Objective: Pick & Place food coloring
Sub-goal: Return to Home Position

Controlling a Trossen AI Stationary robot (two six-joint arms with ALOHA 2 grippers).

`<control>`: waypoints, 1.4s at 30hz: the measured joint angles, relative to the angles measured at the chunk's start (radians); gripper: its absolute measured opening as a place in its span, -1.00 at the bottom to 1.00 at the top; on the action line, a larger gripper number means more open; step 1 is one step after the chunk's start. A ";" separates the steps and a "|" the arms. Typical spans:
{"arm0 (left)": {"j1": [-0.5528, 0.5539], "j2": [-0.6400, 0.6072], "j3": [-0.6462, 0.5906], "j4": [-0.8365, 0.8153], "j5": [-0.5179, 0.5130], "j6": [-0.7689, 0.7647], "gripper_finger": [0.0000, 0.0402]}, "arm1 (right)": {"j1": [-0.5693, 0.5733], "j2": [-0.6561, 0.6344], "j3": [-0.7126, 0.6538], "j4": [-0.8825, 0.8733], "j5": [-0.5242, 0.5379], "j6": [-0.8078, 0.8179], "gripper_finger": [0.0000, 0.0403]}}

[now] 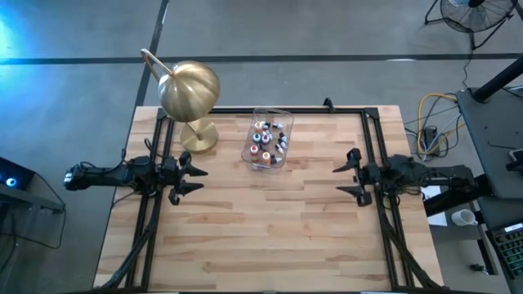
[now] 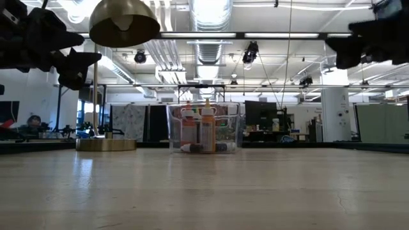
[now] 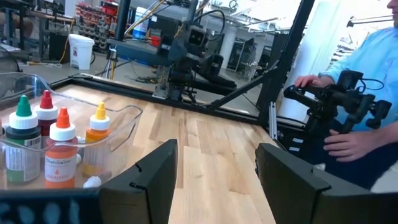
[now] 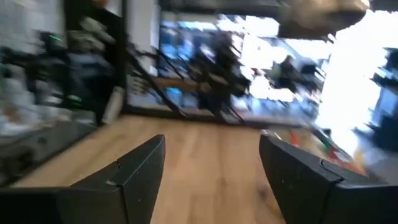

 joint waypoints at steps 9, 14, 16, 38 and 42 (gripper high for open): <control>0.000 0.000 0.000 0.000 0.000 0.000 -0.05 | 0.000 0.009 0.000 0.033 -0.082 0.138 0.24; 0.000 0.000 0.000 0.000 -0.001 0.000 -0.05 | 0.000 0.009 0.000 0.032 -0.080 0.152 0.26; 0.000 0.000 0.000 0.000 -0.001 0.000 -0.05 | 0.000 0.010 0.000 0.031 -0.080 0.152 0.27; 0.000 0.000 0.000 0.000 -0.003 0.000 -0.05 | 0.000 0.010 0.000 0.031 -0.080 0.154 0.26; 0.000 0.000 0.000 0.000 -0.003 0.000 -0.05 | 0.000 0.009 0.000 0.032 -0.079 0.154 0.24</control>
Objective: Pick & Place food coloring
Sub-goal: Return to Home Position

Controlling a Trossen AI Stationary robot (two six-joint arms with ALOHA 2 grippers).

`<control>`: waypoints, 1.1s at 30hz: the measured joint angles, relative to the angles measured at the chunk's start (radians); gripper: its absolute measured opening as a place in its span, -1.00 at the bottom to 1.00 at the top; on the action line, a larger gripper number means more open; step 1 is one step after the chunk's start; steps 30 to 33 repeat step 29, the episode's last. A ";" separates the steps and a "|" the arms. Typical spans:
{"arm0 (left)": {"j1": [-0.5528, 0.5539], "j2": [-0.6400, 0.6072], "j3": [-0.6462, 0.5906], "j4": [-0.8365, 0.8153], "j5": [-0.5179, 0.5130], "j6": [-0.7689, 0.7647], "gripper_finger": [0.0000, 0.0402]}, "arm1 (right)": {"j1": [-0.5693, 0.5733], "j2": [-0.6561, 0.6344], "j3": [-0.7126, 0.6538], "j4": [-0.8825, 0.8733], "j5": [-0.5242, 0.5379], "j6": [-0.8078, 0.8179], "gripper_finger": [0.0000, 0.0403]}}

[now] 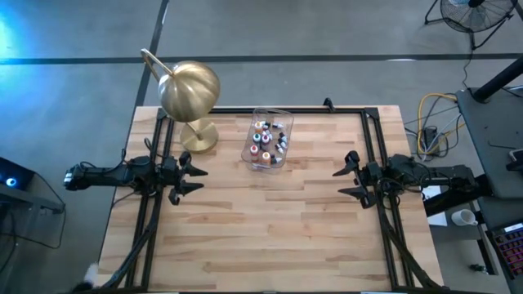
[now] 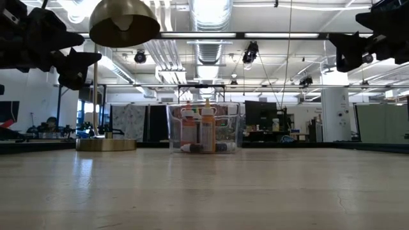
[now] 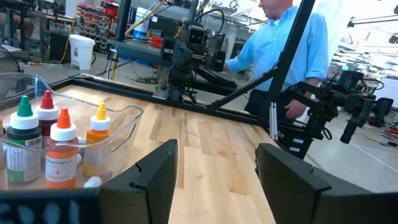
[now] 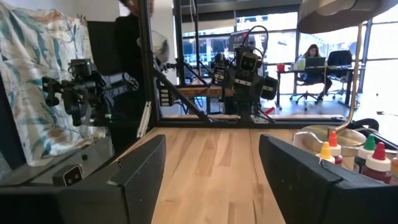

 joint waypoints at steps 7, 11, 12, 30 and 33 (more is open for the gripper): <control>0.000 0.000 0.000 0.000 0.000 0.000 -0.05 | 0.000 0.000 0.000 0.000 0.000 0.000 0.23; 0.000 0.000 0.000 0.000 0.000 0.000 -0.05 | 0.000 0.000 0.000 0.000 0.000 0.000 0.24; 0.000 0.000 0.000 0.000 0.000 0.000 -0.05 | 0.000 0.000 0.000 0.000 0.000 0.000 0.25; 0.000 0.000 0.000 0.000 0.000 0.000 -0.05 | 0.000 0.000 0.000 0.000 0.000 0.000 0.24; 0.000 0.000 0.000 0.000 0.000 0.000 -0.05 | 0.000 0.000 0.000 0.000 0.000 0.000 0.24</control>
